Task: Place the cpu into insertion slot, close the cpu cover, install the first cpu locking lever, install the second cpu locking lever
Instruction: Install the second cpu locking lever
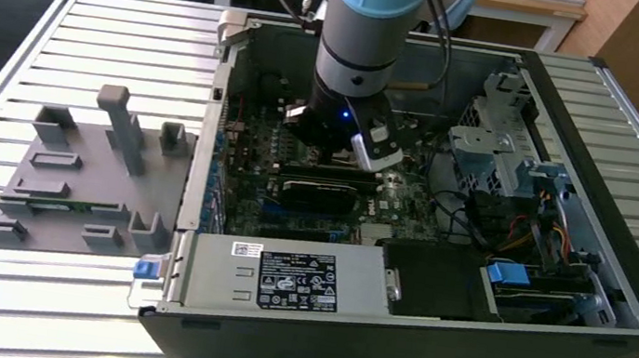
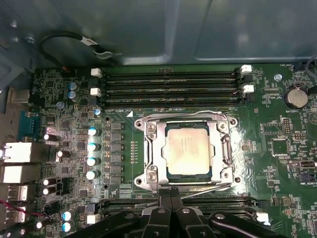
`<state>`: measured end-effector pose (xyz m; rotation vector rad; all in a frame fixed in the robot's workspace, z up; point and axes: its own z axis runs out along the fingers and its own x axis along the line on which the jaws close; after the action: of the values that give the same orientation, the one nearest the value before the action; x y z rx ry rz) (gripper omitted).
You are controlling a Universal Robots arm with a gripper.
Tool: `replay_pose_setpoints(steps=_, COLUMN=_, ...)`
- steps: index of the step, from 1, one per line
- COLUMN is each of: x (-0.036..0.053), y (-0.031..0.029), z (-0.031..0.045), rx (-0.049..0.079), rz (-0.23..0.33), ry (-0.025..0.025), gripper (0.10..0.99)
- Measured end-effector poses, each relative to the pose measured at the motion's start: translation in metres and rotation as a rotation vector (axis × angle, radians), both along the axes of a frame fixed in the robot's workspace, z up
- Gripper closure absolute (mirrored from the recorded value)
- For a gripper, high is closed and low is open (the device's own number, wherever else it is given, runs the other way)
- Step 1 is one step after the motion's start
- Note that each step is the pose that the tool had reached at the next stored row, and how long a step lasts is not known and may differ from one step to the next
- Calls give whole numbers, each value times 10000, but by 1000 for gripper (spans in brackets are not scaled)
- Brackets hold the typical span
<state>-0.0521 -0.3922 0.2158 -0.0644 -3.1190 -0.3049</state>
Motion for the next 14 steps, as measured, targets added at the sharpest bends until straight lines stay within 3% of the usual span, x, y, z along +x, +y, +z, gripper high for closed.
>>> replay_pose_setpoints(steps=9, x=-6, y=-9, z=-61, rx=39, rz=0, ry=2, gripper=980)
replay_pose_setpoints(steps=14, x=-41, y=-82, z=-64, rx=285, rz=-1, ry=-1, gripper=980)
